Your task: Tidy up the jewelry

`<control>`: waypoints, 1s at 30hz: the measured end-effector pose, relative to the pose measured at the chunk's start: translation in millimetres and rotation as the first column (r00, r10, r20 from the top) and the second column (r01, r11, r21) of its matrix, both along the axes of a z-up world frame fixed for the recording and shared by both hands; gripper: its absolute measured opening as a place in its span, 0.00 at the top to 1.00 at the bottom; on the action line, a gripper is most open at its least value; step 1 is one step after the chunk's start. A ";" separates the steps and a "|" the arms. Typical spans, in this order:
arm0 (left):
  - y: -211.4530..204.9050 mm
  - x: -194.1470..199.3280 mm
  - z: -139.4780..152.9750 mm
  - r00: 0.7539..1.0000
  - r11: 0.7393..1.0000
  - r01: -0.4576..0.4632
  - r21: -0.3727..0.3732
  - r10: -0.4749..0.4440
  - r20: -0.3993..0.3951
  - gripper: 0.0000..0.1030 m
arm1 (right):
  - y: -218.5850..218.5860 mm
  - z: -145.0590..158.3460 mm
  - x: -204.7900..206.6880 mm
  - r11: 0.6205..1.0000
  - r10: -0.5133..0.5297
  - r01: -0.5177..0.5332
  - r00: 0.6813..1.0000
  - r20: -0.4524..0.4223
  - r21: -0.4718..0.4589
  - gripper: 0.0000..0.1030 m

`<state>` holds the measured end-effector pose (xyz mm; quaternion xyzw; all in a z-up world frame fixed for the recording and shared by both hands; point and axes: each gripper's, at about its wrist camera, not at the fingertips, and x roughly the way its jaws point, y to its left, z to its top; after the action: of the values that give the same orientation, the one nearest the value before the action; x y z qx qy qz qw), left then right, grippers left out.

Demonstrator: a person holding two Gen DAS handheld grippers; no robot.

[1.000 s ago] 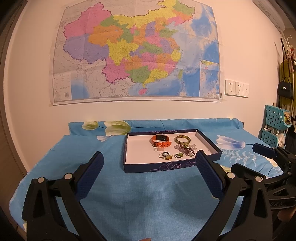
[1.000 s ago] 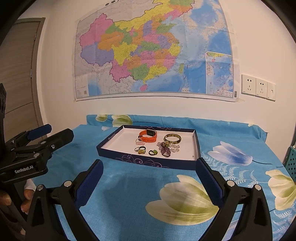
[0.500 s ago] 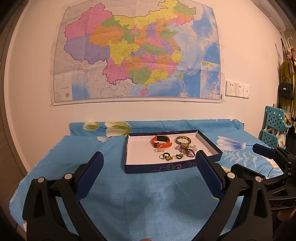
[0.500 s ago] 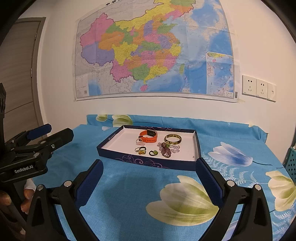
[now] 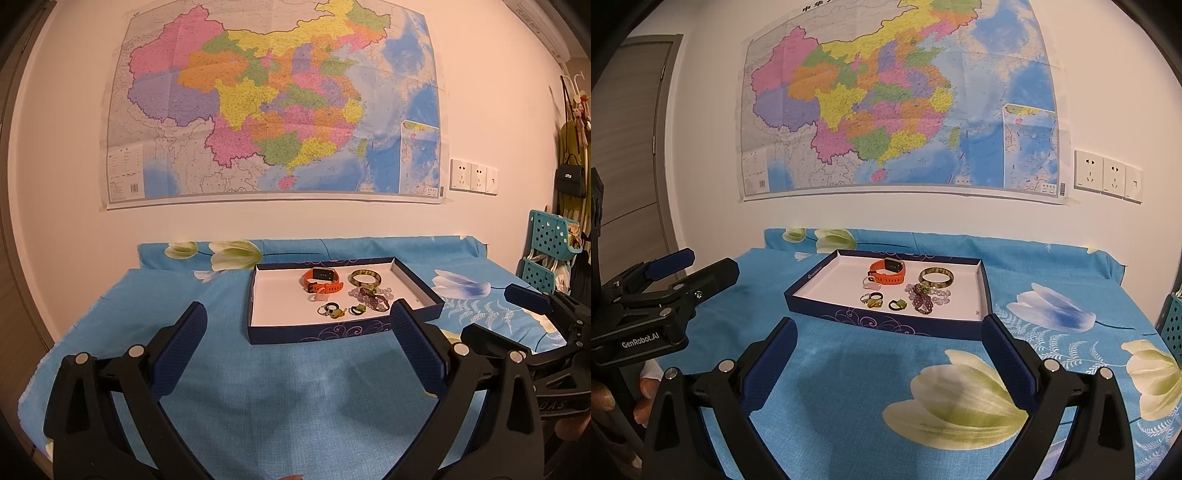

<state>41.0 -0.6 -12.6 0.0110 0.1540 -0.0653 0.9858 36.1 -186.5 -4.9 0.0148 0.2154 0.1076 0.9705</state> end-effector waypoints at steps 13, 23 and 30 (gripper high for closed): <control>-0.5 0.1 -0.7 1.000 1.000 0.001 0.000 -0.001 -0.001 0.05 | 0.0 -0.5 0.3 1.000 0.001 -0.001 1.000 -0.002 -0.001 0.06; -1.5 0.8 -1.9 1.000 1.000 0.001 0.000 -0.001 -0.006 0.05 | -0.2 -2.9 1.3 1.000 0.000 0.000 1.000 -0.005 -0.003 0.07; -1.4 4.4 -6.6 1.000 1.000 -0.007 -0.002 0.007 -0.013 0.05 | -0.1 -5.0 2.6 1.000 0.001 -0.001 1.000 -0.009 -0.005 0.07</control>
<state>45.4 -2.0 -19.3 0.0090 0.1604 -0.0621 0.9851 38.7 -186.6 -9.9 0.0125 0.2199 0.1073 0.9695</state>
